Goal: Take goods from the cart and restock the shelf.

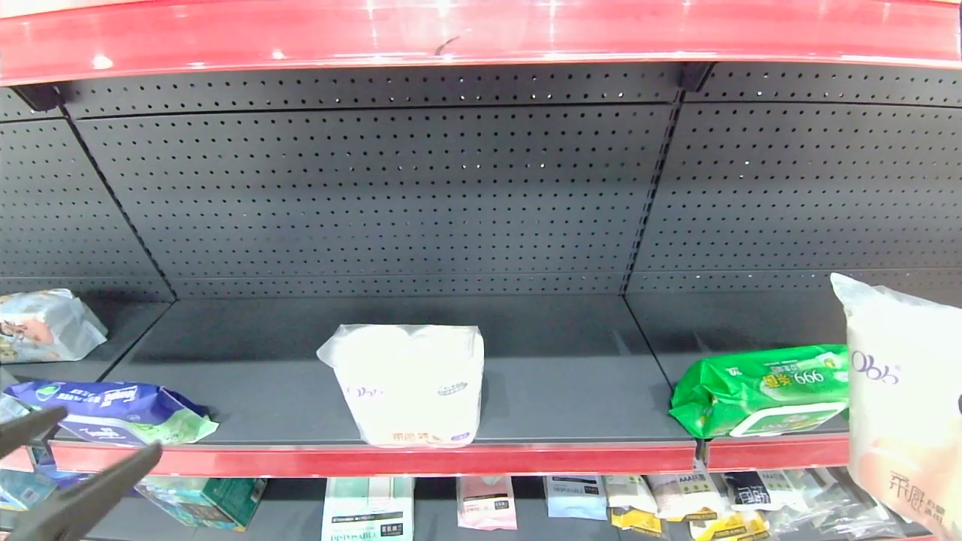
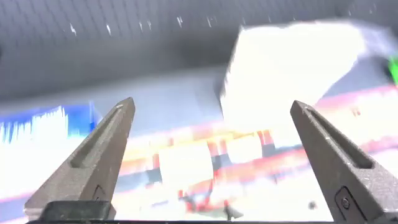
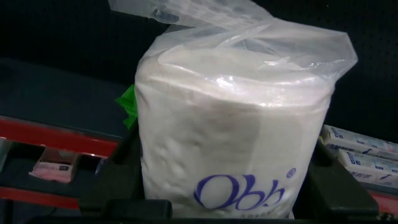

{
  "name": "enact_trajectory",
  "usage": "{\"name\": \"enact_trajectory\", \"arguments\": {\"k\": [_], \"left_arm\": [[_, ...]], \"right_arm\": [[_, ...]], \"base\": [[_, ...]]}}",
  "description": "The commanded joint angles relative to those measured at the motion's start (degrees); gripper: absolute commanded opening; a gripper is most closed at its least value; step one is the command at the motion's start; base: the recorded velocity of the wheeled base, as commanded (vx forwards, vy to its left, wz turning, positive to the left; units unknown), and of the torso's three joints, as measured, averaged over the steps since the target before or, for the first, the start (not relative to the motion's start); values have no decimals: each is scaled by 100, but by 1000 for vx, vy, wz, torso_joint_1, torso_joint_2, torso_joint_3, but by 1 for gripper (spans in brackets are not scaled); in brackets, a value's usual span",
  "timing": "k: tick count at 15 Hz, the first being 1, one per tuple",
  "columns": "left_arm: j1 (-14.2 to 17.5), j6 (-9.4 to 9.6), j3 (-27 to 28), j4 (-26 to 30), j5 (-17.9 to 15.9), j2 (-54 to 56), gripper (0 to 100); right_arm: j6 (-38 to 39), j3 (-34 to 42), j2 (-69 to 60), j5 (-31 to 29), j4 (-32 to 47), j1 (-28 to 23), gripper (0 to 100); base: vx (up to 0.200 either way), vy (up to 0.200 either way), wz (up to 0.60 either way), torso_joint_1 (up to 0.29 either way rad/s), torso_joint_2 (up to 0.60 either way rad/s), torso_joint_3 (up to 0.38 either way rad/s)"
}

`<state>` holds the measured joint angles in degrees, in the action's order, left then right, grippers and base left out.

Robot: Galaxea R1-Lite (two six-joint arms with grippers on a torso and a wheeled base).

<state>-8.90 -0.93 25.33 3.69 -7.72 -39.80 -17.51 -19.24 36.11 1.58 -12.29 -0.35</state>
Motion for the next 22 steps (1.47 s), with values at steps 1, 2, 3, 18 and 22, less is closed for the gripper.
{"name": "enact_trajectory", "arguments": {"k": [1,2,3,18,22], "left_arm": [[-51,295,130,2373,-274,2802,100],[-42,383,121,2610,-265,3022,100],[-42,515,95,2724,-265,3145,100],[336,550,-1971,510,991,3427,100],[336,479,-2120,176,956,3427,100]], "right_arm": [[2,-27,168,88,-2,9,0],[2,-45,239,140,-2,9,0],[2,-107,327,158,-2,9,0],[19,-335,625,149,-28,-9,0],[2,-502,810,158,-46,0,0]], "base": [[0,0,0,0,0,0],[0,0,0,0,0,0],[0,0,0,0,0,0],[0,0,200,1,0,2],[0,0,450,9,3,2]]}}
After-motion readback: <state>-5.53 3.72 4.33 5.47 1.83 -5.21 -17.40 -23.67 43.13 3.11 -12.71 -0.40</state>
